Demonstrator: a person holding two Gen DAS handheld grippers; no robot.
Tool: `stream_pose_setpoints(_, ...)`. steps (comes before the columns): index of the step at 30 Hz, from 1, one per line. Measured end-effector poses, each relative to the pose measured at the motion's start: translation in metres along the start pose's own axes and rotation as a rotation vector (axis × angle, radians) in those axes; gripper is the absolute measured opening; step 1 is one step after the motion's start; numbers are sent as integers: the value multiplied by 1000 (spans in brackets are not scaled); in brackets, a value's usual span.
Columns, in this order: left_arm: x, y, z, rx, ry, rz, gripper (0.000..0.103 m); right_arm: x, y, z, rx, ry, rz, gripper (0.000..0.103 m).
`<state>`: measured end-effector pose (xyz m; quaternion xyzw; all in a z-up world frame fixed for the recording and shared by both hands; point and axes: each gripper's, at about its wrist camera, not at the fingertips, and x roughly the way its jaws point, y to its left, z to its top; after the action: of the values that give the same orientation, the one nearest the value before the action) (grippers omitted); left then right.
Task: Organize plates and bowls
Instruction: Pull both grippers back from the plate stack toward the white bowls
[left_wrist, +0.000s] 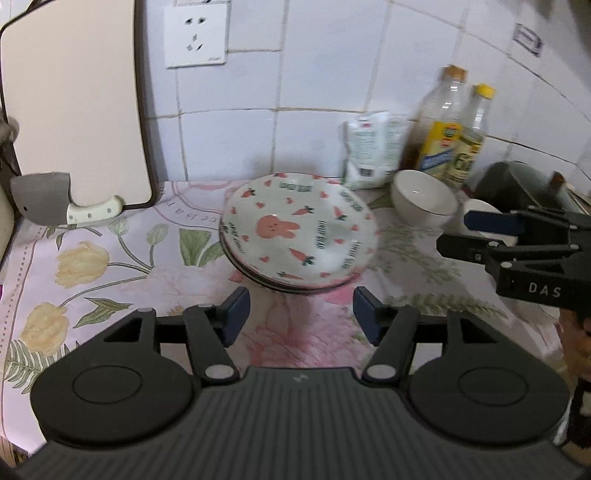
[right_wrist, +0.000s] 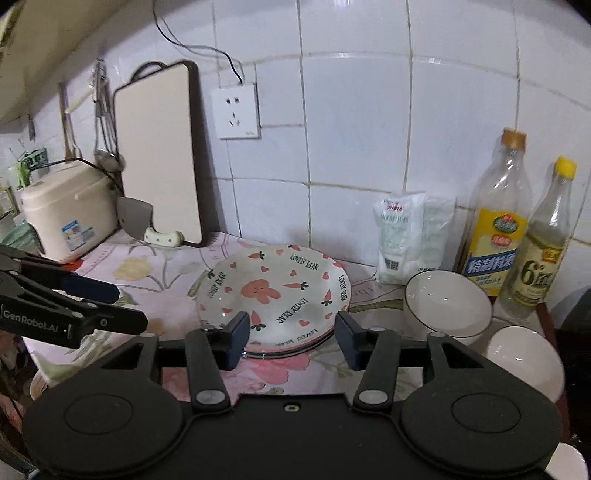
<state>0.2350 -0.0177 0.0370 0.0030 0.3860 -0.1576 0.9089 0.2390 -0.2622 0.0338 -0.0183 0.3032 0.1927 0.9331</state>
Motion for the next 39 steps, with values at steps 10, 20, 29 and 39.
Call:
stream_pose_setpoints(10, -37, -36, -21, 80, -12, -46, 63, -59, 0, -15, -33, -18, 4, 71)
stream_pose_setpoints(20, -55, -64, -36, 150, -3, -69, 74, -112, -2, -41, -71, -18, -14, 90)
stream_pose_setpoints(29, -61, -98, -47, 230, 21, -127, 85, -147, -11, -73, -91, -8, -50, 93)
stream_pose_setpoints(39, -43, -135, -55, 281, 36, -166, 93, -159, -35, -117, -51, -14, -104, 95)
